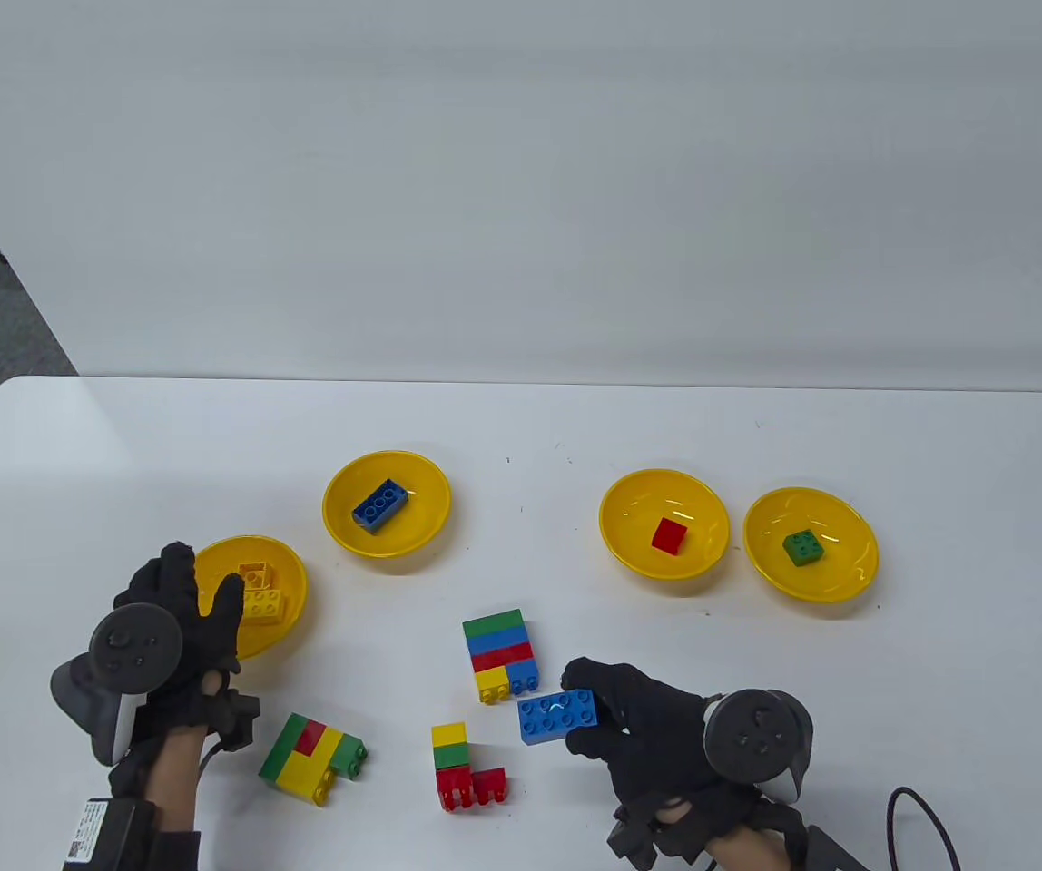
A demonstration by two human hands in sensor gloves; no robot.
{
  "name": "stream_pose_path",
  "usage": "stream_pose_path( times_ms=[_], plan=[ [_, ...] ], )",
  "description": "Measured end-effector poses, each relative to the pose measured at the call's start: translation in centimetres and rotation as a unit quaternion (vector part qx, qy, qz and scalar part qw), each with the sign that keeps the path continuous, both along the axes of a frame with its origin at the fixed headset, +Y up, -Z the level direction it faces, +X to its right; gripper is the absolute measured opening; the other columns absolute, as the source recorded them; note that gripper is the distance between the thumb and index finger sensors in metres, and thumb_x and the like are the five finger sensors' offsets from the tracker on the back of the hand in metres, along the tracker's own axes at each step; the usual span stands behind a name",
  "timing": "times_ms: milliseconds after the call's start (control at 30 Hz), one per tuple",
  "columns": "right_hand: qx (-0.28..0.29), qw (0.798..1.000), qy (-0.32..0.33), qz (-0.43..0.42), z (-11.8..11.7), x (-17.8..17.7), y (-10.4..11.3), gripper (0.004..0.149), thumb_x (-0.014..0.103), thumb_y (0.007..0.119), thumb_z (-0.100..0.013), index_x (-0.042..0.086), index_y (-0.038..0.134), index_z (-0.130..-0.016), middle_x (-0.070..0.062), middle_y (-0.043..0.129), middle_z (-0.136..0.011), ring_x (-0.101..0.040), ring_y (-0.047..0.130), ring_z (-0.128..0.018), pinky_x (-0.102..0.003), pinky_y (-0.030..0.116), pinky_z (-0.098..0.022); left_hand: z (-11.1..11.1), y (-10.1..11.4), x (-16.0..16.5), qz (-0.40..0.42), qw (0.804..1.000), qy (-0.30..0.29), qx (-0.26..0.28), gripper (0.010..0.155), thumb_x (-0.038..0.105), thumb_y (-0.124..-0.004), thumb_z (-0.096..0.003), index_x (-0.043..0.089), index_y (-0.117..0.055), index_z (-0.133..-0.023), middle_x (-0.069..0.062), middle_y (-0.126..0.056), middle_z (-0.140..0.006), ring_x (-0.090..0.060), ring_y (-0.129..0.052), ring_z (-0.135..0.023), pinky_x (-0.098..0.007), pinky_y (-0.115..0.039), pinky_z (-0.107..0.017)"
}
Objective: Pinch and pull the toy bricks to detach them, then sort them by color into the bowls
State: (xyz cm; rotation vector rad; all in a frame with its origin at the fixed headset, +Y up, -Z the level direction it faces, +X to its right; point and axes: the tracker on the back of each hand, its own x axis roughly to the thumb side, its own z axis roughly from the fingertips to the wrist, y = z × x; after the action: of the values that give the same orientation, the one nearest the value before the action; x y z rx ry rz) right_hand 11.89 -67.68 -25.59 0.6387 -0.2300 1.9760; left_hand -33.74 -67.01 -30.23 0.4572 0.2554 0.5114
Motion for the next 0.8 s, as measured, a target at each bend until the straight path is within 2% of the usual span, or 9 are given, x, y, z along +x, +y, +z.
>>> stream_pose_path(
  times_ms=[67,133,200,300,433,567,667,733,800],
  plan=[
    [0.0,1.0,-0.001,-0.002,0.0,0.0,0.0,0.062,0.032,0.089,-0.029,-0.001,0.084,-0.082,-0.029,0.092,-0.069,-0.035,0.103,-0.038,-0.061,0.086,-0.034,0.7,1.3,1.9,0.007,0.999,-0.042,0.03,0.068,0.054,-0.085,-0.0474,0.021,-0.067,-0.104,-0.02,-0.073,-0.104,-0.048,-0.078,-0.091,-0.064,-0.069,-0.064],
    [0.0,1.0,-0.001,-0.005,0.0,0.0,0.0,0.062,0.032,0.088,-0.029,-0.001,0.084,-0.082,-0.029,0.092,-0.069,-0.035,0.103,-0.039,-0.061,0.086,-0.034,1.5,2.5,4.3,0.024,0.992,-0.11,0.058,0.067,0.054,-0.085,-0.0475,0.021,-0.068,-0.104,-0.02,-0.075,-0.103,-0.047,-0.081,-0.089,-0.063,-0.072,-0.063],
    [-0.003,1.0,-0.001,-0.01,0.0,0.0,0.0,0.063,0.032,0.089,-0.029,-0.001,0.084,-0.082,-0.029,0.092,-0.069,-0.035,0.103,-0.039,-0.061,0.086,-0.034,2.5,3.7,7.6,0.053,0.975,-0.202,0.075,0.066,0.054,-0.085,-0.0473,0.021,-0.071,-0.103,-0.02,-0.078,-0.102,-0.047,-0.084,-0.087,-0.062,-0.074,-0.061],
    [-0.005,1.0,-0.002,-0.019,0.0,-0.1,0.0,0.062,0.032,0.088,-0.029,-0.001,0.084,-0.082,-0.029,0.092,-0.07,-0.036,0.103,-0.039,-0.061,0.086,-0.034,3.8,4.2,11.7,0.074,0.946,-0.309,0.061,0.067,0.055,-0.086,-0.0467,0.021,-0.072,-0.102,-0.02,-0.079,-0.101,-0.046,-0.085,-0.085,-0.06,-0.076,-0.059],
    [-0.01,0.999,-0.002,-0.032,0.0,-0.1,0.0,0.062,0.032,0.088,-0.03,-0.001,0.083,-0.083,-0.029,0.092,-0.07,-0.036,0.103,-0.04,-0.062,0.086,-0.034,5.3,3.4,16.9,0.059,0.901,-0.43,0.007,0.073,0.058,-0.09,-0.0432,0.021,-0.071,-0.103,-0.019,-0.08,-0.099,-0.045,-0.087,-0.082,-0.058,-0.079,-0.055],
    [-0.013,0.999,0.006,-0.046,0.1,-0.1,-0.1,0.062,0.032,0.088,-0.03,-0.001,0.083,-0.083,-0.029,0.091,-0.071,-0.036,0.103,-0.04,-0.062,0.085,-0.035,6.0,1.9,19.6,0.025,0.89,-0.454,-0.026,0.077,0.057,-0.094,-0.0399,0.019,-0.071,-0.103,-0.019,-0.081,-0.098,-0.043,-0.089,-0.078,-0.057,-0.08,-0.052],
    [-0.012,0.999,0.014,-0.049,0.1,-0.2,-0.1,0.062,0.032,0.088,-0.03,-0.001,0.083,-0.083,-0.029,0.091,-0.071,-0.036,0.102,-0.041,-0.062,0.085,-0.035,6.1,1.4,20.3,0.044,0.888,-0.456,-0.038,0.074,0.052,-0.096,-0.0408,0.018,-0.072,-0.102,-0.02,-0.084,-0.095,-0.043,-0.091,-0.076,-0.057,-0.081,-0.051],
    [-0.012,0.998,0.021,-0.05,0.2,-0.2,-0.1,0.063,0.032,0.088,-0.03,-0.001,0.083,-0.083,-0.029,0.091,-0.071,-0.036,0.102,-0.041,-0.062,0.085,-0.035,6.1,1.5,20.2,0.047,0.893,-0.446,-0.026,0.068,0.047,-0.097,-0.0423,0.018,-0.075,-0.099,-0.019,-0.087,-0.092,-0.042,-0.093,-0.072,-0.056,-0.082,-0.049],
    [-0.013,0.998,0.021,-0.05,0.2,-0.3,-0.1,0.063,0.032,0.088,-0.03,-0.001,0.083,-0.083,-0.029,0.091,-0.071,-0.036,0.102,-0.041,-0.062,0.085,-0.035,6.0,1.4,20.1,0.052,0.892,-0.449,-0.03,0.068,0.047,-0.098,-0.0412,0.017,-0.077,-0.098,-0.019,-0.088,-0.091,-0.042,-0.095,-0.071,-0.056,-0.083,-0.049]
  ],
)
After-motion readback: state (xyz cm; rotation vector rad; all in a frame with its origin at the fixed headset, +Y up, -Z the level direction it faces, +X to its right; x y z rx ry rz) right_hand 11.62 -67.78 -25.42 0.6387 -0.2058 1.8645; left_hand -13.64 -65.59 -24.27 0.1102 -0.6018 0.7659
